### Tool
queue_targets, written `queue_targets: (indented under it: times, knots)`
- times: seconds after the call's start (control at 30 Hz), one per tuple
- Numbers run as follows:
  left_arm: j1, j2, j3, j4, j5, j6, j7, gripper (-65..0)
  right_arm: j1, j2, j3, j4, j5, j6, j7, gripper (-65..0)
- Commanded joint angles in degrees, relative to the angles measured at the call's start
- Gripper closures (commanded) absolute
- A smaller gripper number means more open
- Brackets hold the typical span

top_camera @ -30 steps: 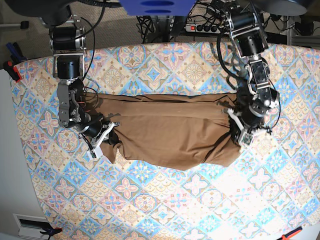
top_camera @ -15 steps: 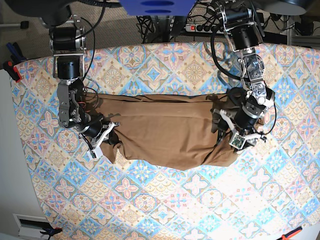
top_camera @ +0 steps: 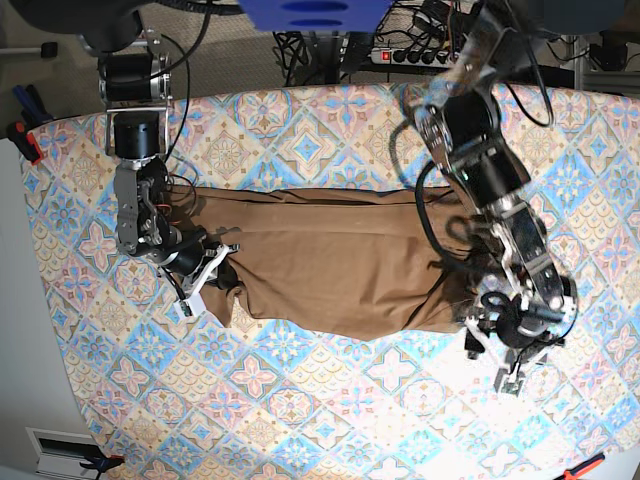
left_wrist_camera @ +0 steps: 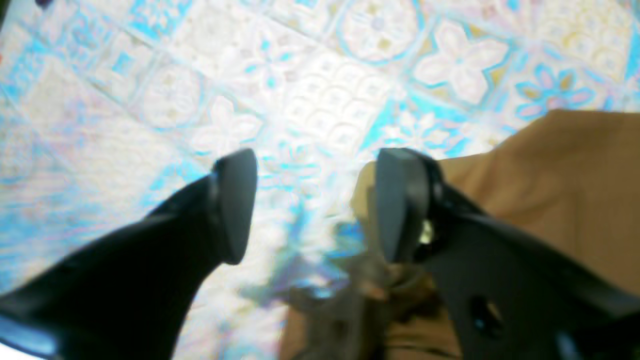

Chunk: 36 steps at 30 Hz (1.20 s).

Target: Layout the t-shirt on the table in an organized manner, then fold the t-shirt properly

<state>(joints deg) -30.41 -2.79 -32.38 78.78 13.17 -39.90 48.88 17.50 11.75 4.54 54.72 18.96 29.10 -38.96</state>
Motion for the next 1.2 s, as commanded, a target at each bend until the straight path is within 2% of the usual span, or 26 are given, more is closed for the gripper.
queue_targets:
  times: [0.0,0.27,0.43,0.6,0.73,1.17]
  knots:
    - [-1.89,-0.77,-0.81,-1.55,-1.96,-0.10,-0.22,-39.3,0.04,-0.10,-0.45,-0.08,-1.77,0.66,-3.63,0.0]
    - [-2.86,-6.49,-5.99,-20.45,-18.49,-0.10,-0.05,-35.6,0.04,0.08,-0.36,-0.17,-1.77,0.66,-3.63,0.0]
    - [-2.33,-9.56,-6.52,-22.48,-27.63,-0.10,-0.22,-35.7,-0.05,0.16,-0.54,-0.17,-1.77,0.66,-3.63,0.0]
    - [-2.33,-10.00,-6.34,-23.35,-27.98,-0.10,-0.22,-35.7,-0.05,0.16,-0.62,-0.17,-1.77,0.66,-3.63,0.0]
    - [-2.86,-10.27,-6.34,-29.68,-28.51,-0.10,-0.75,-35.7,-0.05,0.16,-0.62,-0.17,-1.77,0.66,-3.63,0.0]
    - [-6.20,-11.15,-5.90,-43.66,-27.89,-0.10,-15.52,-35.6,-1.10,0.16,-0.62,0.01,-1.77,0.66,-3.63,0.0]
